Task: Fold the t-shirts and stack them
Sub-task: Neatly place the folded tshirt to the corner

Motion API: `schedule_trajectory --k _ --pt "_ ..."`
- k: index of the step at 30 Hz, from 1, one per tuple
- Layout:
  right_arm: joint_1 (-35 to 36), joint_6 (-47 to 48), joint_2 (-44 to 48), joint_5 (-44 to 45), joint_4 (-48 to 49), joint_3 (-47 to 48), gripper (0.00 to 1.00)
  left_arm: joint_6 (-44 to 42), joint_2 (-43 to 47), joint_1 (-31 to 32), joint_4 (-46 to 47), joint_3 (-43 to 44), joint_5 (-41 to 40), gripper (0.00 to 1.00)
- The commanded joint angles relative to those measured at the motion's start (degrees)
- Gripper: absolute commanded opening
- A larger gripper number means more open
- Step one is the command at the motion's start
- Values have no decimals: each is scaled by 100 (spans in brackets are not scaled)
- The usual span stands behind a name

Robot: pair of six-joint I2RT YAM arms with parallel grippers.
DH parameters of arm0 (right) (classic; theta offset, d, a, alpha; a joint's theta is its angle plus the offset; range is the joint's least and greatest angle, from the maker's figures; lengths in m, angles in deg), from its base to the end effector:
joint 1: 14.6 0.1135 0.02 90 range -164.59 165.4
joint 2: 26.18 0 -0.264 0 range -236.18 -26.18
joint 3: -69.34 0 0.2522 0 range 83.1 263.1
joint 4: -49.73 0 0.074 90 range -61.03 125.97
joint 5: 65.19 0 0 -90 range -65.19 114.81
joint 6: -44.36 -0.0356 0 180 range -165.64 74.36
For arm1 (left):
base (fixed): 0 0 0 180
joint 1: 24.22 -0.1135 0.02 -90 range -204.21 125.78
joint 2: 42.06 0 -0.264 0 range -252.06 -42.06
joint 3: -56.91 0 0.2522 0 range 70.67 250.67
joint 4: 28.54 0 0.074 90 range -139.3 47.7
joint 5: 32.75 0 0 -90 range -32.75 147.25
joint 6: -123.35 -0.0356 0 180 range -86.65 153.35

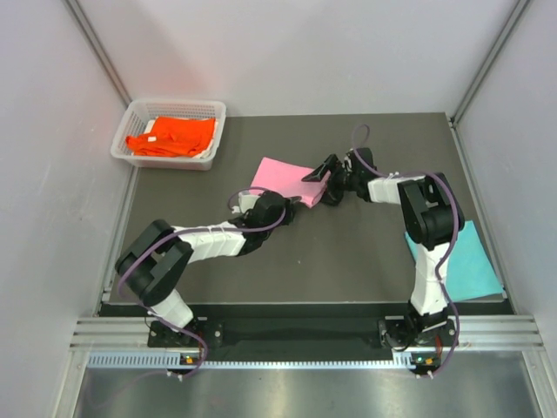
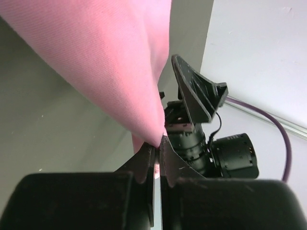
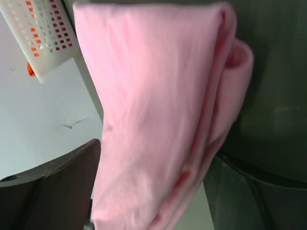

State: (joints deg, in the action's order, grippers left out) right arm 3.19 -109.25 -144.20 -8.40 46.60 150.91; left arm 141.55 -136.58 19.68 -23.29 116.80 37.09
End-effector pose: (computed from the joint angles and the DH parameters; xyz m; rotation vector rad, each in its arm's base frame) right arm 0.4005 0.1490 0.1306 0.6509 2.4431 1.3347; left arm 0.2549 -0.2283 0.1807 -1.4230 1.8160 -1.2036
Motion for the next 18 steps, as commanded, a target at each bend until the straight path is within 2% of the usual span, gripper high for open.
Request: schedule_trajectory --k 1,6,15,17,18 --pt "-3 -345 -204 472 633 -75 82 -54 469 -13 218 -147 -23 0" --pt "-29 -441 -99 824 747 -382 75 -54 628 -13 183 -288 -41 0" --pt "-134 -161 -55 983 1099 -620 50 -80 689 -4 34 -438 231 0" --pt "-178 269 33 1167 827 -568 34 -115 785 -4 -28 -525 311 2" --pt "-205 453 129 1229 722 -532 23 -263 838 -13 -255 -526 477 16"
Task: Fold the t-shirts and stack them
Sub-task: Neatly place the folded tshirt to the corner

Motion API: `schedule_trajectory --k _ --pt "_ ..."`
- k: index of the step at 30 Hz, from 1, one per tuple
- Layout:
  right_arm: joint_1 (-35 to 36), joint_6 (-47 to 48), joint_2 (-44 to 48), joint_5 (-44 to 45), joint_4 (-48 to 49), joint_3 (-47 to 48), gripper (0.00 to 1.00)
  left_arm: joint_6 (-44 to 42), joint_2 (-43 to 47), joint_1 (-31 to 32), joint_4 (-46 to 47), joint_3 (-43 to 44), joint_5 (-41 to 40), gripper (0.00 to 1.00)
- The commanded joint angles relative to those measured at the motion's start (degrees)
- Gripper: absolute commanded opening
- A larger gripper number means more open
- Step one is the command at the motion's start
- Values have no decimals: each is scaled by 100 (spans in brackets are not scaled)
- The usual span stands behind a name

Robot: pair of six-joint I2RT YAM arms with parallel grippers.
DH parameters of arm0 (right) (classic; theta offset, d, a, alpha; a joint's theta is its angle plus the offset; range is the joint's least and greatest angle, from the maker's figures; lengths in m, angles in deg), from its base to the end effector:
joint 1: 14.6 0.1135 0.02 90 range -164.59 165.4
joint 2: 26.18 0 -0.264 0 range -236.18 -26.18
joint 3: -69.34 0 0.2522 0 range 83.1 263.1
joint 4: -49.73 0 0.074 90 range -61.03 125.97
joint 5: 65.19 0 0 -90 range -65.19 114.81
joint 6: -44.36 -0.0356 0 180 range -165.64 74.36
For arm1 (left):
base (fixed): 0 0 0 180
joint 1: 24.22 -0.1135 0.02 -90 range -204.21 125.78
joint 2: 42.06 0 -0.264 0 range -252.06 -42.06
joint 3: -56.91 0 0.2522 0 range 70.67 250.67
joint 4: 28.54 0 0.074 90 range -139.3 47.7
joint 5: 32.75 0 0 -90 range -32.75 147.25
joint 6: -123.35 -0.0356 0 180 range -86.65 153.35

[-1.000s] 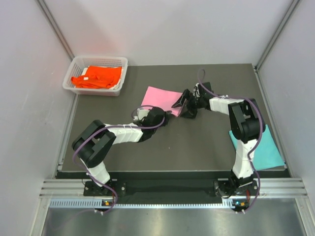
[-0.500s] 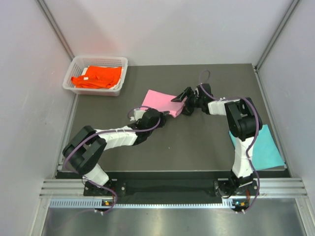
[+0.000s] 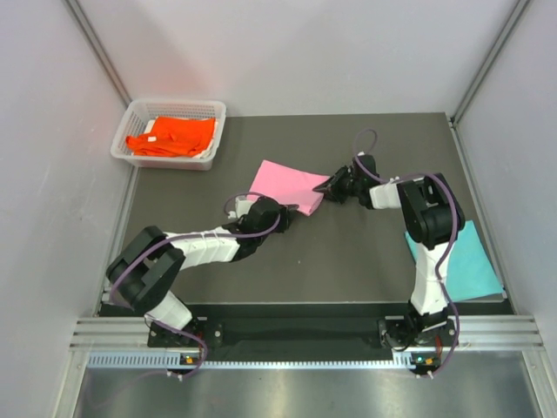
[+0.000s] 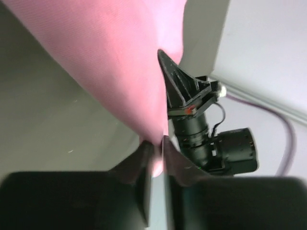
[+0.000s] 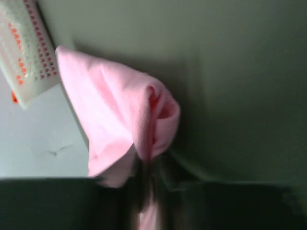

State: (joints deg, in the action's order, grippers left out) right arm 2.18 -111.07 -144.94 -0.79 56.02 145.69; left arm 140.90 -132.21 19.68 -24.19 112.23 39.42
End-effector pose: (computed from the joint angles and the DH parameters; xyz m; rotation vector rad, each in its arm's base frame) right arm 0.3967 0.1357 0.1123 0.7441 2.3261 1.2259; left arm 0.2386 -0.2145 0.1787 -1.4083 1.8723 -1.2028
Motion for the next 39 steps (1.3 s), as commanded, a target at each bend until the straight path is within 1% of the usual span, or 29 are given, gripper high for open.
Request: schedule_trajectory --k 1,2,3,4,5,6,7,8,9,10,11,12,14,17,18,19,21,24,25,27,29,31,33,35,39 --pt "-130 1037 274 538 -552 34 2 -321 463 -13 -454 -34 340 23" --pt "-139 1224 361 661 -764 104 0 -487 594 -13 -753 36 437 31" --pt "-131 1391 606 810 -984 122 0 -1063 656 4 -1026 236 577 37" --pt "-131 1619 739 1064 -1308 113 0 -1435 691 -4 -1585 352 874 43" --pt "-131 1725 862 1214 -1511 105 0 -1821 700 4 -1782 492 1069 44" --pt "-139 1813 1098 1477 -1731 113 0 -2608 700 -4 -2150 659 1227 44" --pt "-166 1997 1214 1575 -1985 113 0 -3016 709 -4 -2345 704 1655 45" --pt "-174 2095 1337 1681 -2258 70 0 -3386 718 -4 -2469 722 1877 45" --pt "-201 2183 1616 1969 -2426 43 0 -4025 727 -4 -2618 748 2079 44" --pt "-244 2340 1767 2154 -2793 8 0 -4318 788 -4 -2750 757 2447 44" --pt "-288 2403 1899 2322 -3005 -53 0 -4626 823 -4 -2743 713 2650 44" --pt "-332 2429 2196 2523 -3155 -132 0 -5159 858 -4 -2777 678 2861 44" --pt "-569 2439 2514 2806 -3481 -403 0 -5593 1033 4 -3188 669 3108 43" --pt "-982 2403 3242 3175 -3911 -694 0 -6454 1340 -4 -3418 599 3268 43" --pt "-1088 2386 3358 3254 -4061 -704 0 -6570 1420 -4 -3706 607 3250 43" --pt "-1254 2351 3472 3438 -4436 -678 0 -6684 1595 4 -3770 616 3268 43" --pt "-1308 2289 3868 3920 -4981 -555 0 -7027 1754 -4 -3902 643 3294 43" --pt "-1396 2193 4316 4317 -5353 -379 0 -7274 2001 -22 -4017 660 3224 43" --pt "-1466 2114 4378 4527 -5650 -318 0 -7309 2097 -31 -4069 669 3215 43" --pt "-1545 2087 4475 4687 -5950 -133 0 -7432 2168 -66 -4061 652 3302 43" --pt "-1633 2105 4510 4827 -6162 -11 0 -7529 2238 -101 -4061 660 3408 43" --pt "-2027 2104 4616 4837 -6312 25 0 -7652 2247 -145 -4078 660 3478 43" --pt "-2160 2113 4721 4846 -6391 130 0 -7696 2239 -224 -4087 652 3592 43" --pt "-2354 2139 4695 4863 -6540 314 0 -7687 2195 -303 -4044 643 3811 43" --pt "-2714 2297 4608 4802 -6646 535 0 -7731 2124 -347 -3999 678 3997 43"
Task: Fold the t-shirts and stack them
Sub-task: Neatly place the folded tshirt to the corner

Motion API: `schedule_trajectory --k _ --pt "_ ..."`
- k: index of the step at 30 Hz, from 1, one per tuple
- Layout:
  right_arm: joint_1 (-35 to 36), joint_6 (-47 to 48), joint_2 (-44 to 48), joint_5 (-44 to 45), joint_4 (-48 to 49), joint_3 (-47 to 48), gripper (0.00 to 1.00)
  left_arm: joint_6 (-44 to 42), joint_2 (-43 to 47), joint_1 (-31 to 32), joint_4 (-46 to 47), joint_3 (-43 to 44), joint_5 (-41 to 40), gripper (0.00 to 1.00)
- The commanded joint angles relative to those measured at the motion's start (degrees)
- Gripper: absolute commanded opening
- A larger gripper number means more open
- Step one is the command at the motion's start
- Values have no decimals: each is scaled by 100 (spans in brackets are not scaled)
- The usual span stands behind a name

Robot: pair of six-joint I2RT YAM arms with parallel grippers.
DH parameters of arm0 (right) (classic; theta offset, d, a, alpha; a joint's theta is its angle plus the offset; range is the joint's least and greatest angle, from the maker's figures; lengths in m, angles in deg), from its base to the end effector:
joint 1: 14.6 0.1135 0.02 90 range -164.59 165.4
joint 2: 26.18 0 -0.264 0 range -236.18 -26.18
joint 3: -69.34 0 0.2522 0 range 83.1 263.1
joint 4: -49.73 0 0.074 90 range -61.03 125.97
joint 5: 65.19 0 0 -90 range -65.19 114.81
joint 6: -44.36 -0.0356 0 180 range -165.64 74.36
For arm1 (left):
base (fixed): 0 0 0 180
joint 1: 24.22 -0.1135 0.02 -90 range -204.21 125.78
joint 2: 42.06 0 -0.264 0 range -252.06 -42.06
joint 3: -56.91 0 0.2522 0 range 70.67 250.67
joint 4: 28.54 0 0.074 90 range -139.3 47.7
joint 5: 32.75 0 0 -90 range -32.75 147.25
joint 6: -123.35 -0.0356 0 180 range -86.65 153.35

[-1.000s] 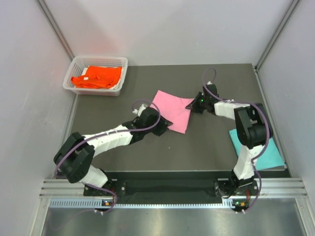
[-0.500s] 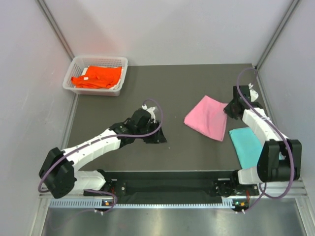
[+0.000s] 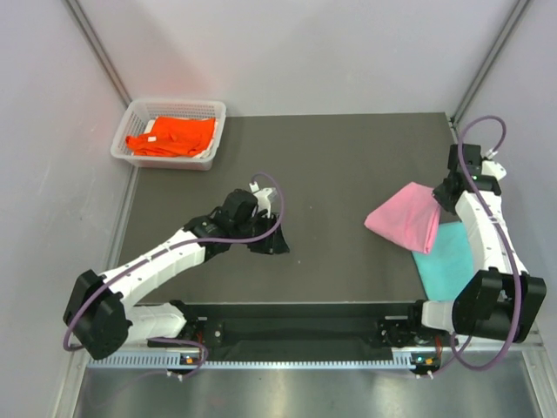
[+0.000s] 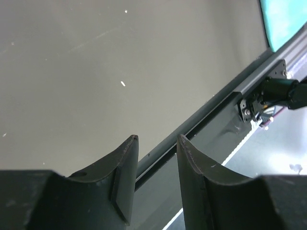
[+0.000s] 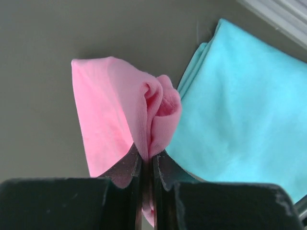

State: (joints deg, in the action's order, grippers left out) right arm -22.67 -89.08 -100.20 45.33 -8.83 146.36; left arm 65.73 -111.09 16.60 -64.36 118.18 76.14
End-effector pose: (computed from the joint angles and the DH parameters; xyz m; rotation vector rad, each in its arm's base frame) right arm 0.2556 -0.0488 0.2920 1.1929 2.1550 -0.1926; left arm 0.1842 -0.1744 0.2517 0.3625 2.4846 -0.9748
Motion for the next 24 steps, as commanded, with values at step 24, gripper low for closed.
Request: schedule_trajectory --k 24 --pt "-933 459 -245 155 -1040 1733 0 -364 -259 -302 53 242 773 43"
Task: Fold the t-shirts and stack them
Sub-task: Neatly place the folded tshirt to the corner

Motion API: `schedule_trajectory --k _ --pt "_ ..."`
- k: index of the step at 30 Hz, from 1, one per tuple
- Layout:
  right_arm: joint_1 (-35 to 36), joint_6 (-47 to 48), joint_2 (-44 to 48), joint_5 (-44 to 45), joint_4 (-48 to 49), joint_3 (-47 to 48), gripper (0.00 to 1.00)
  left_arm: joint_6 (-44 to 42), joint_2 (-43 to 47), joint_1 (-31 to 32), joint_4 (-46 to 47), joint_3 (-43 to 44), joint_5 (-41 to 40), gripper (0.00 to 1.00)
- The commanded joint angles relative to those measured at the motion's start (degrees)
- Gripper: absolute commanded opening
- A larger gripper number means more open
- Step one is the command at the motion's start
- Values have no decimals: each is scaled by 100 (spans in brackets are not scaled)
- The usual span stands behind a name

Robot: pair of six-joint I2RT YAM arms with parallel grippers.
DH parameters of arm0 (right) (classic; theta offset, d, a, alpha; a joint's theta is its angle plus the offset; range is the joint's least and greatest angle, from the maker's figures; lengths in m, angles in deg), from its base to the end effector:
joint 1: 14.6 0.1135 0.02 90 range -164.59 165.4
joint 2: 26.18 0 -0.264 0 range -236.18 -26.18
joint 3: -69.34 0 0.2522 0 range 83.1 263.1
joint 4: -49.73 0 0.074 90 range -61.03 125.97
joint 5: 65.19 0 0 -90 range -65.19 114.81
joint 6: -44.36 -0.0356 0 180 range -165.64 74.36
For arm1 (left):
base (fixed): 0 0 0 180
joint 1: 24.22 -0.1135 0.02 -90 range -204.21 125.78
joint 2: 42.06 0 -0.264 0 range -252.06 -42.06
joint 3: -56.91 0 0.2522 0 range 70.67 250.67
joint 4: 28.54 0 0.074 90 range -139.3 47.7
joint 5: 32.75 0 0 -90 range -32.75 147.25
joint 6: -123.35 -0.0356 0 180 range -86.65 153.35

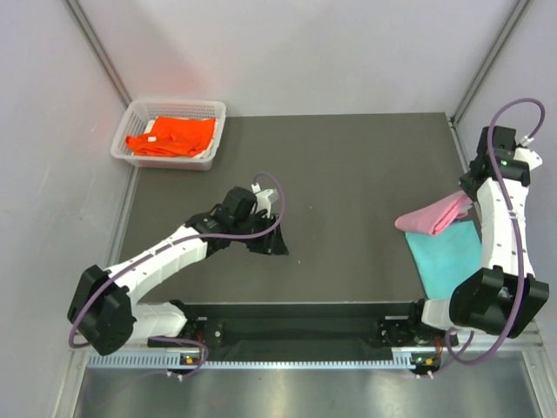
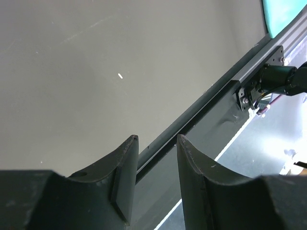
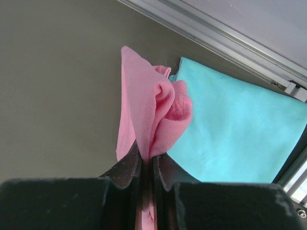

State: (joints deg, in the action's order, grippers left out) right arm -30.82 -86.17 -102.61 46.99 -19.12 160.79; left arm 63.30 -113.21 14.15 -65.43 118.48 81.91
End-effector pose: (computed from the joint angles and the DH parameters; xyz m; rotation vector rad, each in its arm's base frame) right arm 0.2505 -0.0869 0.3491 1.2930 2.0662 -0.2988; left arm 0.1920 -0.1709 0.2443 0.4095 2.5289 -1.0338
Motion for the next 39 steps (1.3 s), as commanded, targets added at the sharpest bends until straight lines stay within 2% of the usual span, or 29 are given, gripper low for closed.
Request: schedule_trajectory --k 1,11,23,39 --pt "-135 186 -13 -3 -19 351 0 -121 -82 -92 160 211 214 43" --pt "-381 415 -83 -205 -142 677 0 -174 -188 -251 151 237 363 43" --pt "-873 660 66 -556 -107 475 0 -69 -346 -321 239 211 539 43" --pt "-1698 1153 312 -1321 -2 -359 0 10 -478 -339 354 141 697 42"
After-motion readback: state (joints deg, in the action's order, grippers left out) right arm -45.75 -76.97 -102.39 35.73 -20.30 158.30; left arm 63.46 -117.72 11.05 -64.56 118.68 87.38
